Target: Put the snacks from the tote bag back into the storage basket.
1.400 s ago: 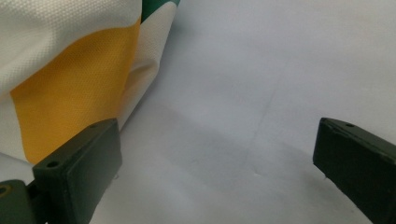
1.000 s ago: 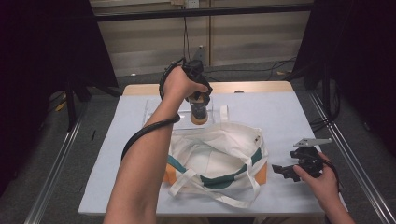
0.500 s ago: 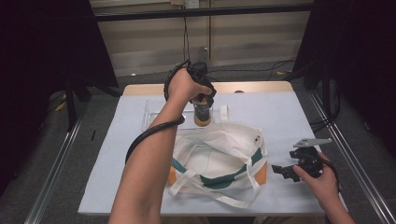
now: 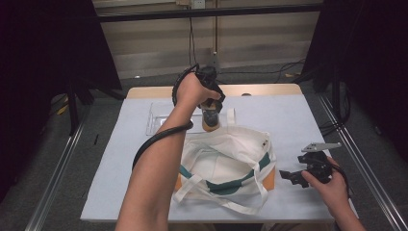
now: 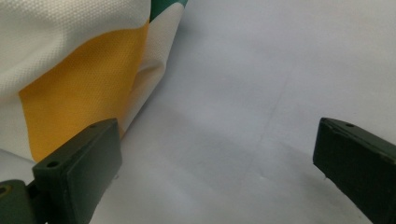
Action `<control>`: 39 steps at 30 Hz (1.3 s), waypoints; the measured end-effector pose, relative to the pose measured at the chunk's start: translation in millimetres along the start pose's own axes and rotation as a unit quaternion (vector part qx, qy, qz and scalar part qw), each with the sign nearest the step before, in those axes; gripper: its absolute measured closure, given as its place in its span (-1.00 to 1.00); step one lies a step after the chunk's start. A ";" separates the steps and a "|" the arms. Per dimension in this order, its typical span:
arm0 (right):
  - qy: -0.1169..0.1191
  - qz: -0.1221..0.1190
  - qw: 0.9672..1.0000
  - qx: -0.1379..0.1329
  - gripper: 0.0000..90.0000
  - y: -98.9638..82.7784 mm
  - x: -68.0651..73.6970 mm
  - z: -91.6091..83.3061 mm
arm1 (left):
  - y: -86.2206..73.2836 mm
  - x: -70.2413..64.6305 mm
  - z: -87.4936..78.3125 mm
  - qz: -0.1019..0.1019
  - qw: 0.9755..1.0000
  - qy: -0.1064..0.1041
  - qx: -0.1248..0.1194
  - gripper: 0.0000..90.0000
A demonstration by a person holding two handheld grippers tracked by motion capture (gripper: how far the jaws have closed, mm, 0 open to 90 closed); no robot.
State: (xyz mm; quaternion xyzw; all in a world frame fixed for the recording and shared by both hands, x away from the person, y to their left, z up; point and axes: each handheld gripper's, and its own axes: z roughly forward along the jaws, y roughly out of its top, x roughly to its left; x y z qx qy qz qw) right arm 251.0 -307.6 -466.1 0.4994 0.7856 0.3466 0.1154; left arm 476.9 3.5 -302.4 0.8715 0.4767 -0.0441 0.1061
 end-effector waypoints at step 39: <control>0.003 -0.008 1.000 -0.003 -0.98 0.7 0.4 2.0 | -0.6 -2.1 15.4 0.005 1.000 0.005 0.011 -0.34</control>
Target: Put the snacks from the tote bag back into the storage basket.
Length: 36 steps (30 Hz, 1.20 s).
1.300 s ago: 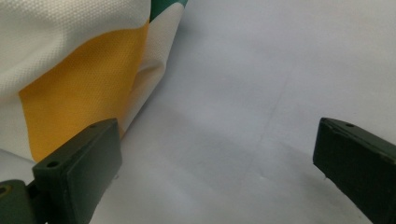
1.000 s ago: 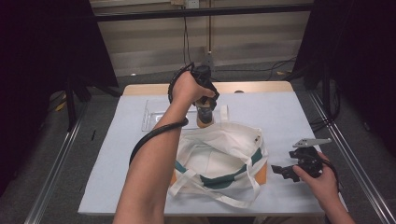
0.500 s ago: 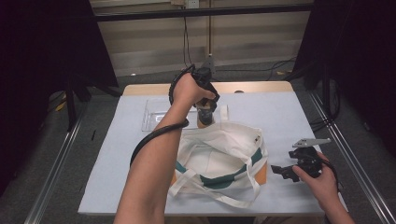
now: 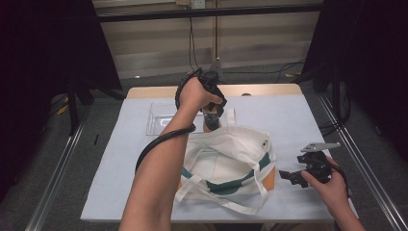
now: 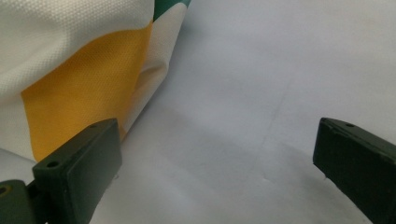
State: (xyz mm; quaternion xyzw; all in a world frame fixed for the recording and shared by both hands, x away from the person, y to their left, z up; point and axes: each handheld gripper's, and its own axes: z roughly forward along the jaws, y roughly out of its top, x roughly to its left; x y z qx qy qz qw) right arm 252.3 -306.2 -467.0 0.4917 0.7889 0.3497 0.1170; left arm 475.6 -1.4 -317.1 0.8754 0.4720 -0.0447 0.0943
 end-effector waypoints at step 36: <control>0.000 -0.002 1.000 0.004 -0.98 0.3 1.4 0.9 | -1.0 1.0 19.0 0.006 1.000 0.010 0.010 -0.34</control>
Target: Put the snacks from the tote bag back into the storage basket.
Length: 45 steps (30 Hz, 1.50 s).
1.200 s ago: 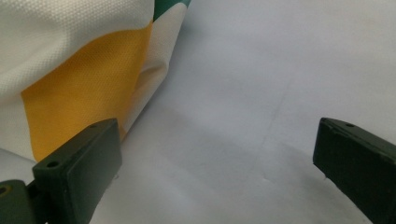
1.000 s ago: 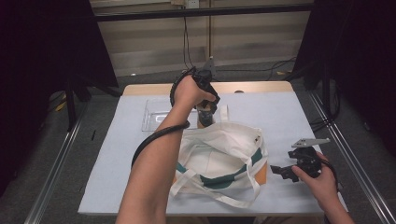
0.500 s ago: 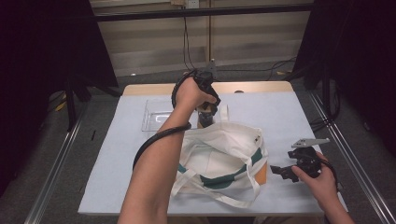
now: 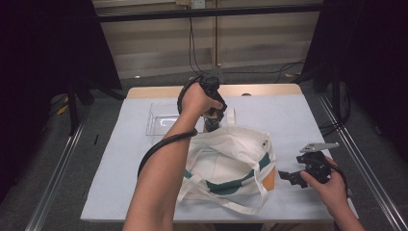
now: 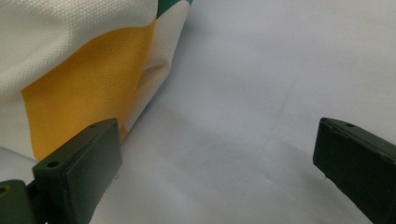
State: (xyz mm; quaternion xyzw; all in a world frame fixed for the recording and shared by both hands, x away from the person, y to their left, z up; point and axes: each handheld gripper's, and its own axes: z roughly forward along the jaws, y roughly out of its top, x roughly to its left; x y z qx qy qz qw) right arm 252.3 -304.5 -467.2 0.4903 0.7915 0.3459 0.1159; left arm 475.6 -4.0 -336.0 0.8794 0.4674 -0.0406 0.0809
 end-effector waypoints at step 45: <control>0.003 -0.004 1.000 0.003 -0.98 0.8 1.6 0.2 | -0.4 -0.2 22.6 -0.002 1.000 0.006 0.011 -0.34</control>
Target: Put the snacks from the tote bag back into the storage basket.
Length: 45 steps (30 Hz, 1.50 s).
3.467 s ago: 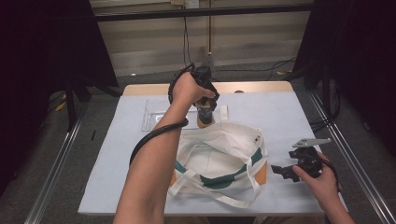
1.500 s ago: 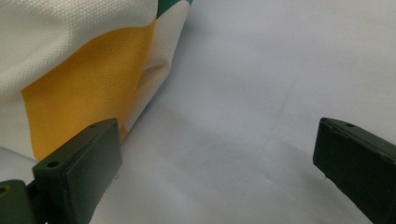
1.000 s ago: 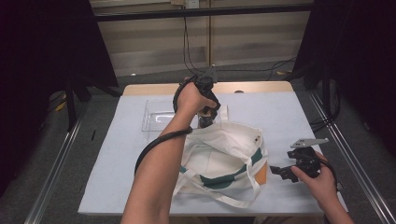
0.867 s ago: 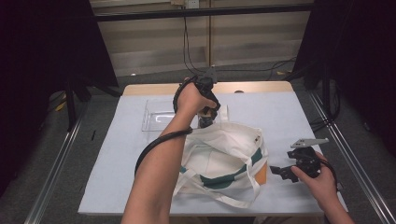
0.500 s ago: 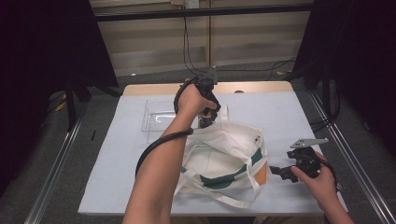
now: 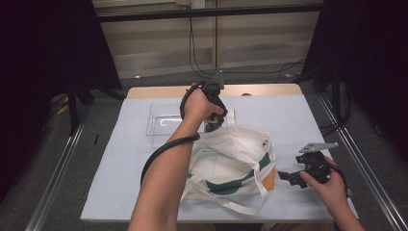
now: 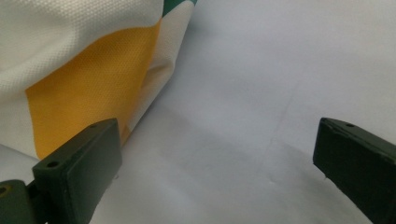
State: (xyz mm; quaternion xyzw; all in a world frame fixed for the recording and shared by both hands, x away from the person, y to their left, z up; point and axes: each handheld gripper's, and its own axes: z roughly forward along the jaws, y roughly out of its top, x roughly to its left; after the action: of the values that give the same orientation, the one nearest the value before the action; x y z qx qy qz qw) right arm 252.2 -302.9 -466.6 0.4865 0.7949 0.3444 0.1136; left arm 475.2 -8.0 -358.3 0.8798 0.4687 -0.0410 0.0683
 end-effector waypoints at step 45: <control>0.002 -0.004 1.000 0.000 -0.98 1.3 0.1 3.2 | -7.1 8.9 -2.6 0.001 0.999 -0.016 -0.037 -0.47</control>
State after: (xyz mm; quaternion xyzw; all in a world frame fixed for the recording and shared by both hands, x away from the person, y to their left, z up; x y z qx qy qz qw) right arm 254.8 -301.0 -468.1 0.4828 0.7968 0.3452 0.1131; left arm 474.2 3.7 -357.4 0.8761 0.4682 -0.0376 0.1085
